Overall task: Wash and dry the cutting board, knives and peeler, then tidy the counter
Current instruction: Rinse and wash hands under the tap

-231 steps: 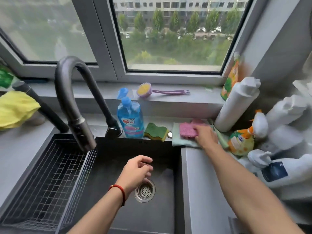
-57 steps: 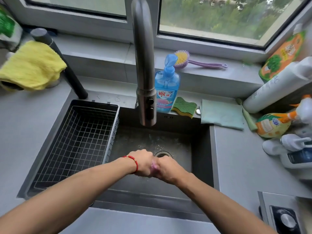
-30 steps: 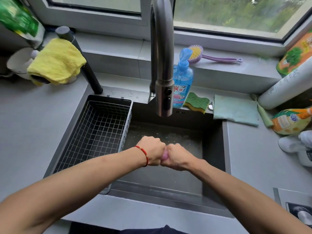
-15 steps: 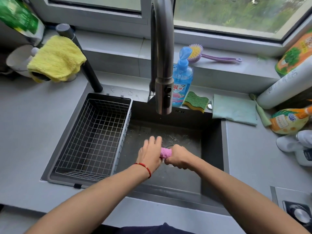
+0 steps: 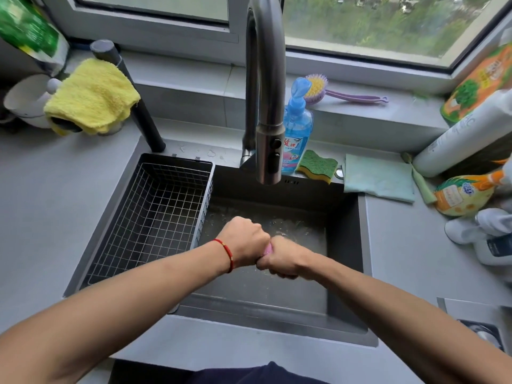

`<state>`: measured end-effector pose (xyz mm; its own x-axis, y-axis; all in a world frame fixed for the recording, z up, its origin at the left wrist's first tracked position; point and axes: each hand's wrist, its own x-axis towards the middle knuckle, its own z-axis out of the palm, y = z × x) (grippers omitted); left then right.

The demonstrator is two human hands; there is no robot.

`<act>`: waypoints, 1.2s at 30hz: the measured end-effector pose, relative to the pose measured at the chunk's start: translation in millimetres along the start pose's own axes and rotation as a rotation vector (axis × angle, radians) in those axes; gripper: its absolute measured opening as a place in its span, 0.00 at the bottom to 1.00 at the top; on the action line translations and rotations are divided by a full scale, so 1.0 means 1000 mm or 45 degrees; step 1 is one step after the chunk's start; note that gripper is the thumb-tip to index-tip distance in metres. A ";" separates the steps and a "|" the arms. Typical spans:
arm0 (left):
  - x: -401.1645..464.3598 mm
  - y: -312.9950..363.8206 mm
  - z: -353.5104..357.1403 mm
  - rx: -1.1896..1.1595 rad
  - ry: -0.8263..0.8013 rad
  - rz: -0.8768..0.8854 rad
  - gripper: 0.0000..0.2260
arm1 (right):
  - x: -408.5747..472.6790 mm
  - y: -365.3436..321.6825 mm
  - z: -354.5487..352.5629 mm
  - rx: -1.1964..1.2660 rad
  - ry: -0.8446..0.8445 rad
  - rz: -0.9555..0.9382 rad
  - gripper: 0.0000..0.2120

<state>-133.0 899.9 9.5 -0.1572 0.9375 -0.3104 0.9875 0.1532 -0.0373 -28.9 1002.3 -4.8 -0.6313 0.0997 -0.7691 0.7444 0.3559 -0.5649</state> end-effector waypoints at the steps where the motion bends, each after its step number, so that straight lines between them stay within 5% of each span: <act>1: 0.000 0.003 0.001 -0.050 -0.036 -0.051 0.07 | 0.001 -0.001 0.001 -0.283 0.156 -0.066 0.08; 6: 0.009 0.009 0.010 -0.564 -0.147 -0.398 0.06 | 0.010 0.006 -0.011 -1.016 0.530 -0.402 0.09; 13: 0.013 0.007 0.003 -1.284 -0.275 -0.649 0.03 | 0.018 0.006 -0.030 -1.307 0.676 -0.718 0.12; 15: 0.013 0.004 0.001 -1.209 -0.332 -0.575 0.03 | 0.021 0.009 -0.024 -1.301 0.703 -0.690 0.11; 19: 0.012 -0.004 0.003 -0.593 -0.176 -0.364 0.03 | 0.023 0.012 -0.005 -0.950 0.697 -0.346 0.08; 24: -0.006 0.005 0.013 -0.184 0.334 -0.122 0.21 | 0.013 0.008 -0.030 -0.077 -0.093 -0.030 0.13; 27: -0.014 0.010 0.017 -0.203 0.742 -0.018 0.14 | 0.000 0.011 -0.039 0.552 -0.563 0.116 0.13; 30: -0.016 0.014 0.021 -0.276 0.860 0.065 0.06 | -0.010 0.010 -0.038 0.689 -0.869 0.142 0.17; 33: -0.017 0.002 0.015 -0.260 0.714 0.201 0.10 | -0.015 -0.004 -0.028 0.463 -0.821 0.125 0.19; 36: -0.016 -0.009 0.009 -0.104 0.347 0.160 0.06 | -0.014 -0.016 -0.007 0.067 -0.270 0.053 0.11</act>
<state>-138.9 881.3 6.2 -0.0427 0.9982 -0.0414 0.9968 0.0454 0.0653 -32.9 1001.7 17.1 -0.5438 -0.0860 -0.8348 0.7829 0.3061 -0.5416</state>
